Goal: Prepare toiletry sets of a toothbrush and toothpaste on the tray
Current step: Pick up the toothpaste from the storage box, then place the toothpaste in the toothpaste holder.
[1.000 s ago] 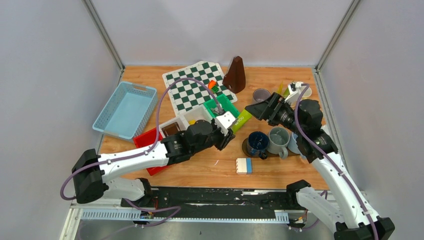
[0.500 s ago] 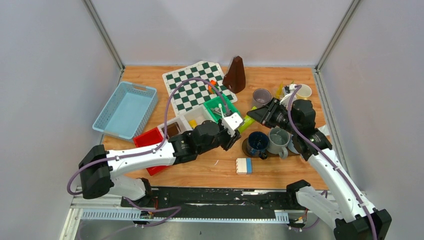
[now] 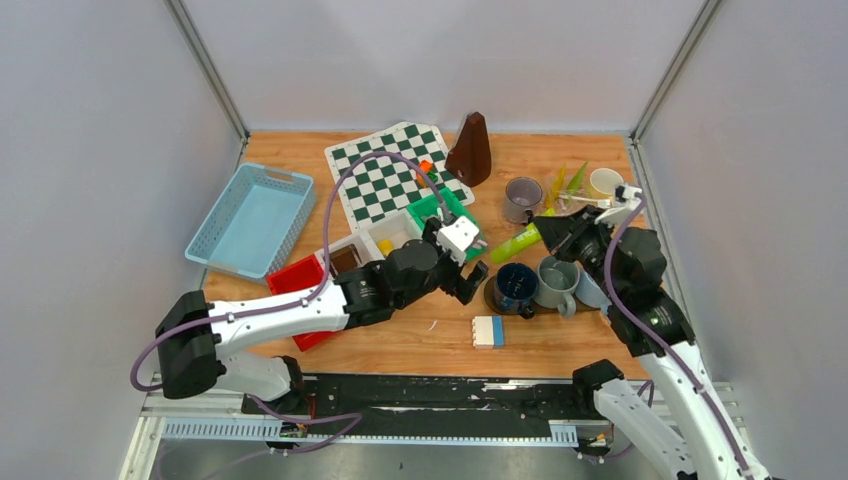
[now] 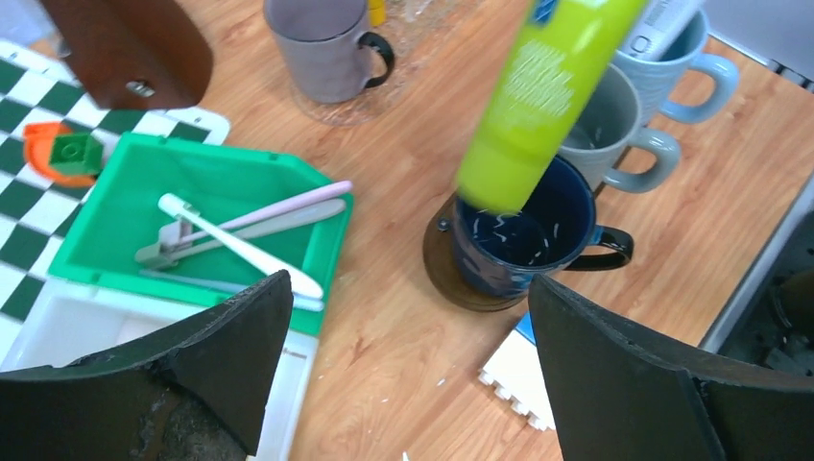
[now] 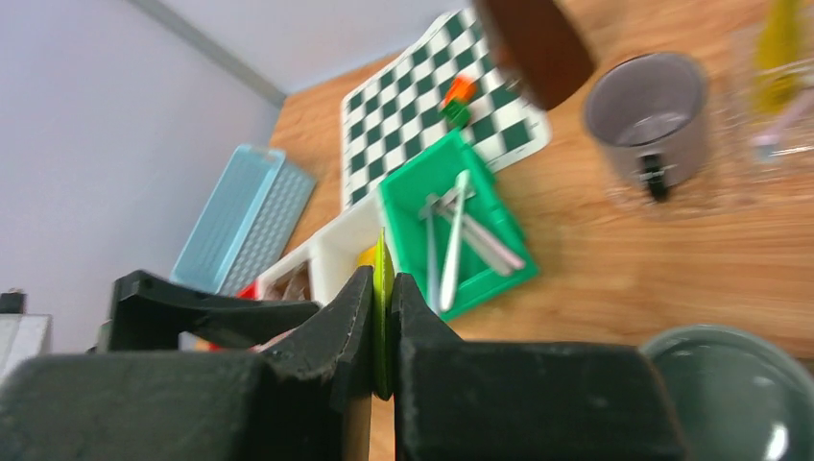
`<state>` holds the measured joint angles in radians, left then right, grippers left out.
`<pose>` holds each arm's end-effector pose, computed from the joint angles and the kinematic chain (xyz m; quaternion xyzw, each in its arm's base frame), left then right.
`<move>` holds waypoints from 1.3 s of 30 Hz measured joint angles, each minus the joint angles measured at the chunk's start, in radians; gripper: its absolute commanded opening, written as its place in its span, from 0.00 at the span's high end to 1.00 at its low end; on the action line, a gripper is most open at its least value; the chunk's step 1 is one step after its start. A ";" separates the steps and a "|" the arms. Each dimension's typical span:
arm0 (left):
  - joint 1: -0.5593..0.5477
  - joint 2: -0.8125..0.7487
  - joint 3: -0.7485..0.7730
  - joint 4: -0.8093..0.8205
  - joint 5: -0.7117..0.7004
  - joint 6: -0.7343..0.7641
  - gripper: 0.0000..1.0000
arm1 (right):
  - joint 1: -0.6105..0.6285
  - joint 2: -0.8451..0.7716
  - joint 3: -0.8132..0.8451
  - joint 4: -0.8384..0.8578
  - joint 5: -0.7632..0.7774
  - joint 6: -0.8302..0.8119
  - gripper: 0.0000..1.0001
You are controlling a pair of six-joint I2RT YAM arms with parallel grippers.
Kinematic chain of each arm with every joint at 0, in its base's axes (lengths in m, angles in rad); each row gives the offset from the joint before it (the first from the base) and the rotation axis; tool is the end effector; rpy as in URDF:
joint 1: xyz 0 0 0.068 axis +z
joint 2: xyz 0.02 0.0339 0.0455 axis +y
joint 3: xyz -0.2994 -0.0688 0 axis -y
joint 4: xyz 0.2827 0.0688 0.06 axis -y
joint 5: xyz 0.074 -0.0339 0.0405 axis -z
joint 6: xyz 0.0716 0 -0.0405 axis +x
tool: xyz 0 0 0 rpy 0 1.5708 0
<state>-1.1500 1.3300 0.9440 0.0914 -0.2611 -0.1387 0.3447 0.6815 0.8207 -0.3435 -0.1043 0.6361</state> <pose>0.1680 -0.3303 0.3118 0.3179 0.7343 -0.2712 0.5350 0.1869 0.0750 0.3713 0.0799 0.7710 0.3326 0.5371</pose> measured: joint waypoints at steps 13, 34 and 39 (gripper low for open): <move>0.000 -0.106 0.000 -0.179 -0.223 -0.126 0.00 | 0.000 -0.227 -0.114 -0.093 0.593 -0.081 1.00; 0.000 -0.116 0.023 -0.358 -0.282 -0.217 0.00 | 0.000 -0.135 -0.199 -0.132 0.740 0.000 1.00; 0.003 -0.125 0.053 -0.425 -0.290 -0.228 0.00 | 0.000 -0.112 -0.199 -0.132 0.704 -0.003 1.00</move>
<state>-1.1473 1.2049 0.9974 -0.3340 -0.5510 -0.3668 0.3443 0.5697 0.6216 -0.4759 0.5995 0.6331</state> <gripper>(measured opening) 0.998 0.066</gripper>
